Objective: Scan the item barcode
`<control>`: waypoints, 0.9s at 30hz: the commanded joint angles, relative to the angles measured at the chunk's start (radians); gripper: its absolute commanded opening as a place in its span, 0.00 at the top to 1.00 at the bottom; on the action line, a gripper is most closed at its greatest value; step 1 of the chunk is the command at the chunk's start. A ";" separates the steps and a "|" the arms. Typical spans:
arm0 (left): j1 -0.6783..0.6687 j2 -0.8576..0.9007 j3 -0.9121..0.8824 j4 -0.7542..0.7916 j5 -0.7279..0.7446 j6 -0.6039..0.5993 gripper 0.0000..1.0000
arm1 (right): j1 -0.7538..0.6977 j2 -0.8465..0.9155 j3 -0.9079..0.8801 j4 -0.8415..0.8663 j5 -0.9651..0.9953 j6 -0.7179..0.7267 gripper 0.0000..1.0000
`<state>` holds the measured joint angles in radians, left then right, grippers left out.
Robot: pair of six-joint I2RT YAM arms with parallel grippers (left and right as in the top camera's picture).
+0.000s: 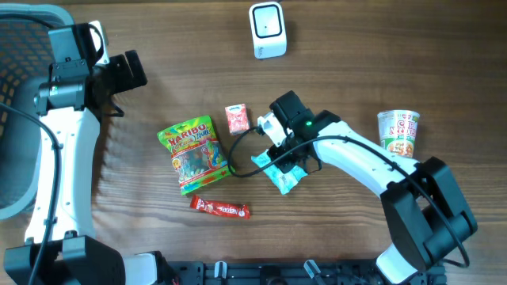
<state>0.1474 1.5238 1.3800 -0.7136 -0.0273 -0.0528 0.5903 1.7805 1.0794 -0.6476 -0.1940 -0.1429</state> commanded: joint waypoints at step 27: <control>0.008 -0.009 0.008 0.002 0.008 0.016 0.00 | -0.276 -0.246 -0.003 -0.133 0.070 0.430 0.34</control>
<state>0.1471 1.5238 1.3800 -0.7139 -0.0269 -0.0528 0.3214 1.5669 0.9680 -0.7288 -0.1120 0.3580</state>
